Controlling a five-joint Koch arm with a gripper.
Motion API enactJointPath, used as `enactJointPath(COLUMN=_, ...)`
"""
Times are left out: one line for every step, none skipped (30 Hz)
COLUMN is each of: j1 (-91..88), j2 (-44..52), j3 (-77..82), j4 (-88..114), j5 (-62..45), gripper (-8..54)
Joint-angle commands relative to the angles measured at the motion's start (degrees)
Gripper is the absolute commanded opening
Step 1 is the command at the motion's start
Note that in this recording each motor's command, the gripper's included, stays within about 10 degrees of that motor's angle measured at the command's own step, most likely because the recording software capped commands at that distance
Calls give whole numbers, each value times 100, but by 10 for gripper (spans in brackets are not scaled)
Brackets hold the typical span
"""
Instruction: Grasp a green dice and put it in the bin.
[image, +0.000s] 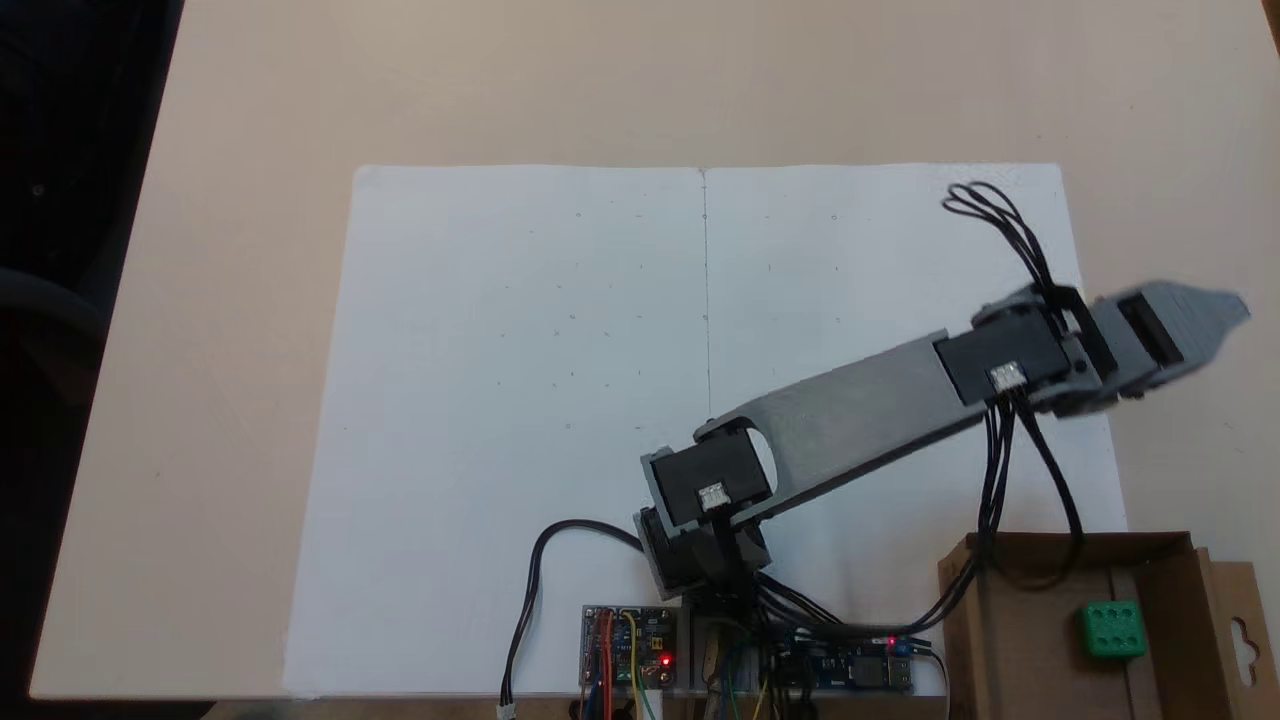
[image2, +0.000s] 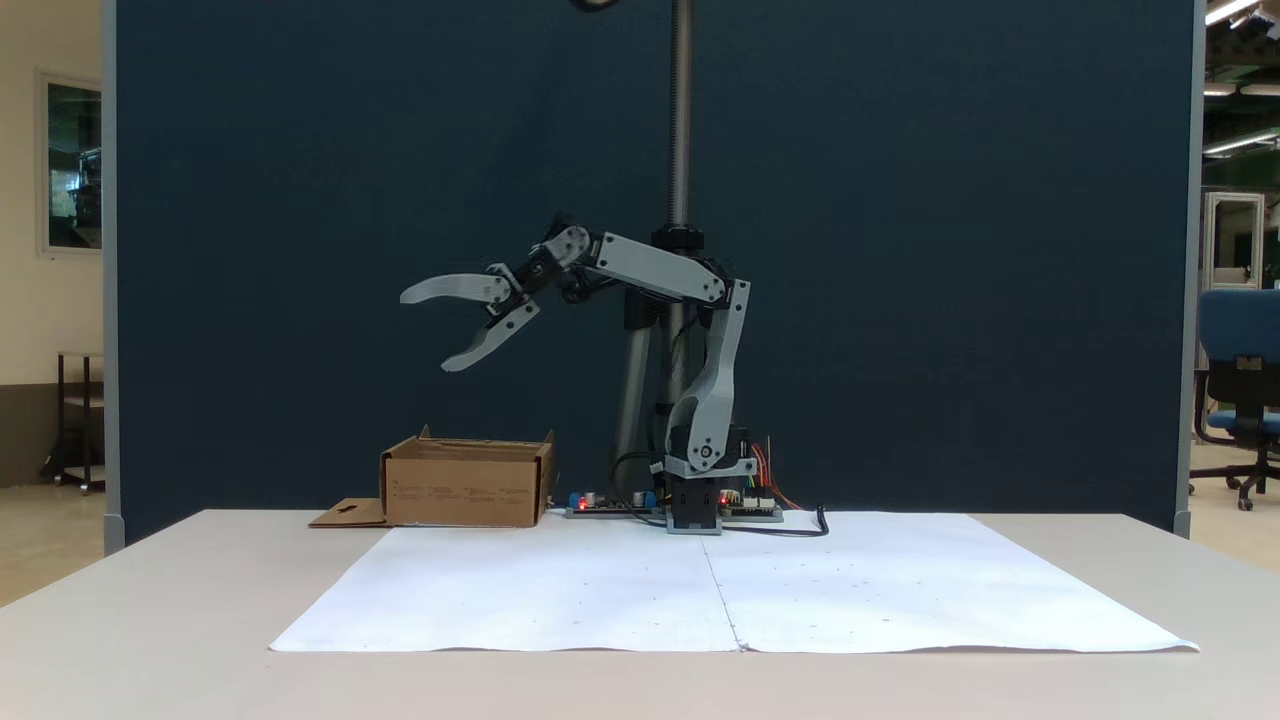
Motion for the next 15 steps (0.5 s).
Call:
enactJointPath(j1=-738, j2=193, j3=-281, j4=-879, j5=281, gripper=431)
enactJointPath(j1=-1107, j2=176, j3=-281, j4=-1063, j5=281, gripper=431)
enactJointPath(j1=-1459, j2=176, j3=-281, j4=-1230, j5=281, gripper=432)
enactJointPath(j1=-1793, j2=185, j3=-281, j4=-1389, j5=281, gripper=433)
enactJointPath(j1=-2101, j2=185, j3=-281, j4=-1512, j5=281, gripper=433)
enactJointPath(j1=-2364, j2=185, j3=-281, j4=-1547, j5=281, gripper=434)
enactJointPath(j1=-2654, j2=185, j3=-272, j4=-1547, j5=281, gripper=436)
enactJointPath(j1=-2892, j2=193, j3=-272, j4=-1547, j5=281, gripper=438)
enactJointPath(j1=-3138, j2=193, j3=-272, j4=-1547, j5=281, gripper=440)
enactJointPath(j1=-3393, j2=202, j3=-237, j4=-1547, j5=281, gripper=446)
enactJointPath(j1=-3683, j2=281, j3=-176, j4=-1556, j5=281, gripper=446)
enactJointPath(j1=-3964, j2=369, j3=-70, j4=-1547, j5=281, gripper=446)
enactJointPath(j1=-4263, j2=492, j3=62, j4=-1547, j5=281, gripper=446)
enactJointPath(j1=-4579, j2=554, j3=202, j4=-1556, j5=272, gripper=446)
enactJointPath(j1=-4878, j2=694, j3=378, j4=-1556, j5=272, gripper=445)
